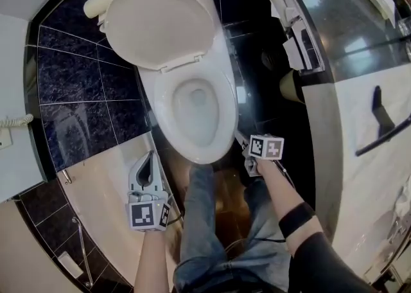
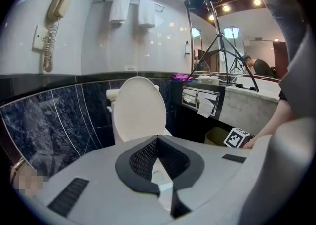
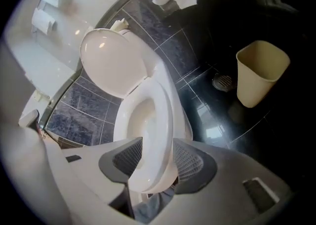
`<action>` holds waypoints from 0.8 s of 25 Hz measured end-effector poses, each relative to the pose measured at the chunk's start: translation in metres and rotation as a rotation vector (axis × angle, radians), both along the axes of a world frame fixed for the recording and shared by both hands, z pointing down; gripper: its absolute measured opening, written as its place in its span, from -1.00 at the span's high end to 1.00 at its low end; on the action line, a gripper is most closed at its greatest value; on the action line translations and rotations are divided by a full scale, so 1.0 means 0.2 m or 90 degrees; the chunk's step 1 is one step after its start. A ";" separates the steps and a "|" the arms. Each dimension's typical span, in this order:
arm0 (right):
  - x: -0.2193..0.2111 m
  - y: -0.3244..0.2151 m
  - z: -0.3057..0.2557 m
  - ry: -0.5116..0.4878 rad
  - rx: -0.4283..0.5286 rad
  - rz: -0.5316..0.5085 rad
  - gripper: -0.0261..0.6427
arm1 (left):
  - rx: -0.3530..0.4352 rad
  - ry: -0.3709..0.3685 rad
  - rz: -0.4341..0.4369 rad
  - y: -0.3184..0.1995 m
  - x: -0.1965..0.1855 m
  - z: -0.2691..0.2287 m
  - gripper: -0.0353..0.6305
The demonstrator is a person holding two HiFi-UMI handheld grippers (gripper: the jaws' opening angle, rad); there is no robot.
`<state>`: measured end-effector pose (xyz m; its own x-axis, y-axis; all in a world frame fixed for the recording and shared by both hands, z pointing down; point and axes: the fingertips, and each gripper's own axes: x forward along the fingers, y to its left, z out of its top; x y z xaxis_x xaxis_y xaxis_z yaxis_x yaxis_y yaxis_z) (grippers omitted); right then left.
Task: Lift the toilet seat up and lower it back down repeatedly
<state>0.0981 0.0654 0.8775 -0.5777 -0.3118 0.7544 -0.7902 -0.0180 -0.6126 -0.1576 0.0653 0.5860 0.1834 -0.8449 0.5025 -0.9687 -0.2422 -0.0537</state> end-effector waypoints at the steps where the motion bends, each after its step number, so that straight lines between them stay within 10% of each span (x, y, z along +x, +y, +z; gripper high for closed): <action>1: -0.01 0.00 0.04 -0.009 -0.004 0.011 0.28 | -0.003 -0.002 -0.001 0.02 0.00 0.03 0.90; 20: -0.14 -0.10 0.31 -0.093 -0.024 0.032 0.48 | -0.056 -0.002 -0.018 0.12 -0.08 0.34 0.90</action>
